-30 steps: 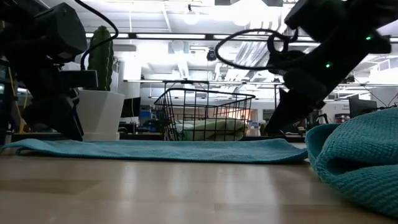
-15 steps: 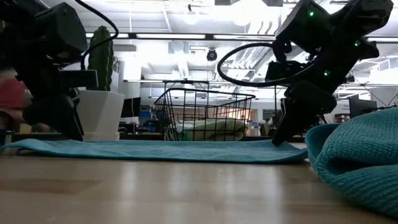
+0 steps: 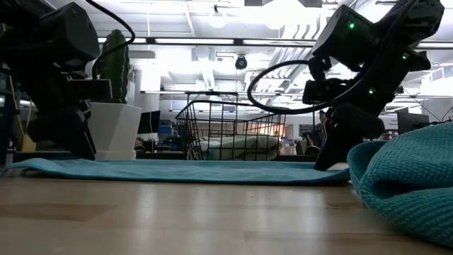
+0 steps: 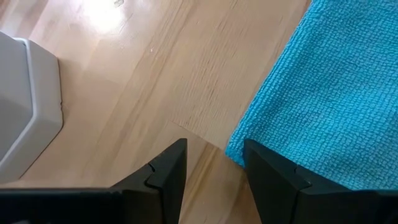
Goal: Fold microfiber towels
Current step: Fold the left blue microfiber cloth
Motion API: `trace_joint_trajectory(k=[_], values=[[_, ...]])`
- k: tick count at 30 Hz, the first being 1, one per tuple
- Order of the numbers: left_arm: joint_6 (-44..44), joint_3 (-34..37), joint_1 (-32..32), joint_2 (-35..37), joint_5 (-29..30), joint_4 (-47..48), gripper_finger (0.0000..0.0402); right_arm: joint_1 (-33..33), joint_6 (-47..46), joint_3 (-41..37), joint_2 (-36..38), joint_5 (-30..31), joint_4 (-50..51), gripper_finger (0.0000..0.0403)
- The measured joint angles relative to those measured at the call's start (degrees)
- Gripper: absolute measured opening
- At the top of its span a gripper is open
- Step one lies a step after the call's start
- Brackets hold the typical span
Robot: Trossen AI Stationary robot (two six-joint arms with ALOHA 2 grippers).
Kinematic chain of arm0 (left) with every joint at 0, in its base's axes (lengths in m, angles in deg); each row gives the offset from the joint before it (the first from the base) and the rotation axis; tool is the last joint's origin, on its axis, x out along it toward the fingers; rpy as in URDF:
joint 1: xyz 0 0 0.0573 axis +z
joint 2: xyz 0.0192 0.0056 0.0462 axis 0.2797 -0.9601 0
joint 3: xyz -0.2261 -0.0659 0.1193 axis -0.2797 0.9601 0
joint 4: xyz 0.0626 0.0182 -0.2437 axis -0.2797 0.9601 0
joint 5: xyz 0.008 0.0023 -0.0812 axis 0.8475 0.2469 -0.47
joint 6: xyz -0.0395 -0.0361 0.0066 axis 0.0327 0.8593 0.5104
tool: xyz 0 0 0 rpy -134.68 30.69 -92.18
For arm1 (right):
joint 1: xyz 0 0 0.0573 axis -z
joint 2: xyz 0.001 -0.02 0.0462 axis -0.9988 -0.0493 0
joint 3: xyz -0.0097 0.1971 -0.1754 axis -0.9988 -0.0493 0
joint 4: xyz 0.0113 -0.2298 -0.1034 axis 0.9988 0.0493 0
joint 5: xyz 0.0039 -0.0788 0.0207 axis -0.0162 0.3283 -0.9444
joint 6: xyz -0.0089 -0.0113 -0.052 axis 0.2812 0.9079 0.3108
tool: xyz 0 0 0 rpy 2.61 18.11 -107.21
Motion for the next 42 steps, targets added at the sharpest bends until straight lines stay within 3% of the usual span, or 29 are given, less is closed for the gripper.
trace_joint_trajectory(k=[6, 12, 18, 27, 32, 34, 42], values=[[-0.49, -0.02, 0.0, 0.0, 2.69, -2.81, 0.0147, 0.02, -0.42, 0.0, -0.06, -0.13, 0.11, 0.0009], [-0.59, -0.02, 0.0, 0.0, -2.37, -3.78, 0.0147, 0.04, -0.42, 0.02, -0.12, -0.63, 0.21, 0.0026], [-3.47, -0.36, 0.15, 0.0, -3.66, -6.17, 0.0147, 0.04, -0.72, 0.02, -0.12, -0.83, 0.28, 0.0005], [-17.12, -9.89, 7.84, 0.02, -14.82, 8.12, 0.0161, 0.04, -1.05, 0.0, -0.17, -1.01, 0.34, 0.0003], [-24.12, -10.04, 17.68, -0.16, -30.53, 6.45, 0.0168, 0.04, -0.99, -0.04, -0.17, -1.05, 0.41, 0.0002], [-25.43, -9.99, 20.85, -0.39, -34.17, 5.84, 0.0168, 0.04, -0.92, -0.04, -0.18, -1.07, 0.45, 0.0002], [-26.3, -9.99, 27.82, -0.97, -37.28, 5.23, 0.0168, 0.04, -0.9, -0.04, -0.19, -1.13, 0.38, 0.0001]])
